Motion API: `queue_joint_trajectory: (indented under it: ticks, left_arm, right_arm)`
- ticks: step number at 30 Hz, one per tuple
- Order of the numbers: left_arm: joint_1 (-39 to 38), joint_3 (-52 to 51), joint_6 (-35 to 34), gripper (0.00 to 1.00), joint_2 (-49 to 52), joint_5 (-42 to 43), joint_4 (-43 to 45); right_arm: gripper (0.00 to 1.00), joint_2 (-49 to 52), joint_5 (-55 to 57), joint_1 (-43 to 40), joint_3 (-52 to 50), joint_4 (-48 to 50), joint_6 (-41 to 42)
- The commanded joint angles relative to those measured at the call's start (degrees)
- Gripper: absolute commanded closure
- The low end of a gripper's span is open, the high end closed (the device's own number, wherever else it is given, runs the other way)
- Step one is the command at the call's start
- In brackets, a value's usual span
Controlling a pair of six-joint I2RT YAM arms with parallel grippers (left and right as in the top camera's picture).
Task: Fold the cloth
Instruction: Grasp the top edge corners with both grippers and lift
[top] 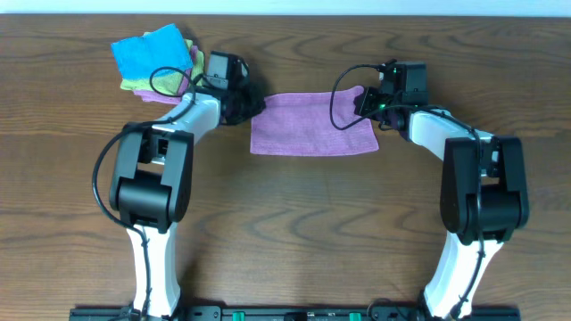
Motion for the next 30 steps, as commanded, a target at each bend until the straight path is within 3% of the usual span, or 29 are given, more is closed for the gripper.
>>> queue_joint_trajectory:
  ticks: [1, 20, 30]
  left_arm:
    - [2.1, 4.2, 1.0, 0.94, 1.2, 2.9, -1.4]
    - [2.8, 17.0, 5.4, 0.94, 0.0, 7.0, -14.9]
    - [2.9, 17.0, 15.4, 0.94, -4.2, 7.1, -30.4]
  right_arm:
    - [0.99, -2.5, -0.1, -0.6, 0.4, -0.2, -0.4]
    - [0.99, -9.9, -4.1, -0.6, 0.4, -1.9, -0.9]
    - [0.99, -16.4, -4.3, -0.5, 0.4, -20.3, -8.4]
